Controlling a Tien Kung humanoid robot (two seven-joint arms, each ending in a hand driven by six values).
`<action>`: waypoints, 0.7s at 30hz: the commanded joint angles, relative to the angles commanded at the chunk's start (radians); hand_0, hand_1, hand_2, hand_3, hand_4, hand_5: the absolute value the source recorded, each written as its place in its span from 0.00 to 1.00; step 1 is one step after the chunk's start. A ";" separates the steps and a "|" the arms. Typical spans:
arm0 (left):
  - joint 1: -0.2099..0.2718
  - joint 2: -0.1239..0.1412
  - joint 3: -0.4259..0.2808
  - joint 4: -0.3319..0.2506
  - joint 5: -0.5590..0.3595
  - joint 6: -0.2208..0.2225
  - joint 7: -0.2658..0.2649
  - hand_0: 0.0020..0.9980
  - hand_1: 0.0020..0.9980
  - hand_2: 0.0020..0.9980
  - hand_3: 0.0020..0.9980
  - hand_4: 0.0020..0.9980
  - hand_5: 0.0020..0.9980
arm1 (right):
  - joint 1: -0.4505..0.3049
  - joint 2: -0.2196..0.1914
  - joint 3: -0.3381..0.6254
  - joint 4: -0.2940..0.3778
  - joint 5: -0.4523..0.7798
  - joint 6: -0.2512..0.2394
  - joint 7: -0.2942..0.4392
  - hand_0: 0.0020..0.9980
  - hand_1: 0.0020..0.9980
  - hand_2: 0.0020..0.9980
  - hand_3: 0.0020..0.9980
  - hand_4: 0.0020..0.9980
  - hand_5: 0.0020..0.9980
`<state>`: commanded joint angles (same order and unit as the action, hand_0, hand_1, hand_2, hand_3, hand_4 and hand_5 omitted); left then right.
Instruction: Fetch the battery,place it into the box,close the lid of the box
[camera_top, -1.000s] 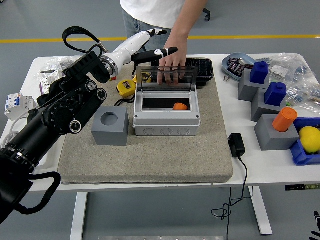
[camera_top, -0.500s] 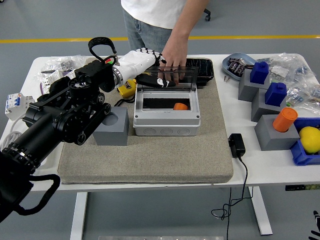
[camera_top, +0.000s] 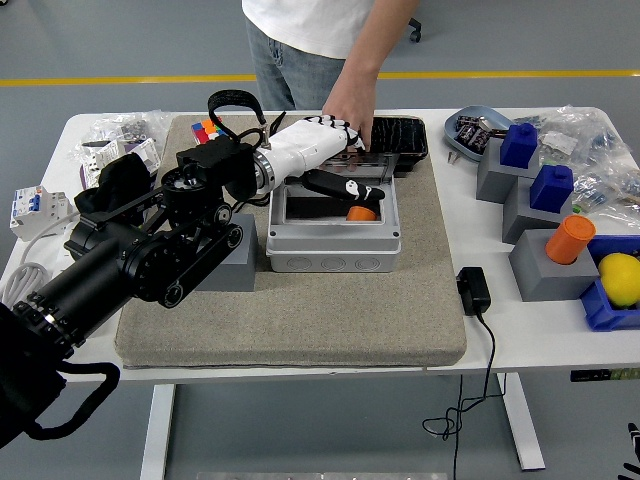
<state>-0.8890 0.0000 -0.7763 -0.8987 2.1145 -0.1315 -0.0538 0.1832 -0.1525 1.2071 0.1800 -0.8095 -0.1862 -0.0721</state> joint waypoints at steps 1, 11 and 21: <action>0.000 0.000 0.015 -0.012 -0.011 -0.001 0.003 1.00 1.00 0.88 0.73 1.00 1.00 | 0.000 0.000 -0.001 0.000 0.000 0.000 0.000 0.84 0.80 0.78 0.82 1.00 1.00; 0.006 0.000 0.113 -0.080 -0.072 0.002 0.011 1.00 1.00 0.86 0.72 1.00 1.00 | -0.003 -0.001 0.001 0.000 -0.002 0.000 -0.003 0.84 0.80 0.77 0.82 1.00 1.00; 0.016 0.000 0.148 -0.087 -0.103 0.007 0.011 1.00 1.00 0.86 0.72 1.00 1.00 | -0.003 -0.001 -0.003 0.000 0.003 0.000 -0.003 0.84 0.80 0.77 0.82 1.00 1.00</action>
<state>-0.8731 0.0000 -0.6284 -0.9856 2.0117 -0.1241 -0.0427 0.1803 -0.1535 1.2041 0.1800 -0.8069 -0.1865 -0.0750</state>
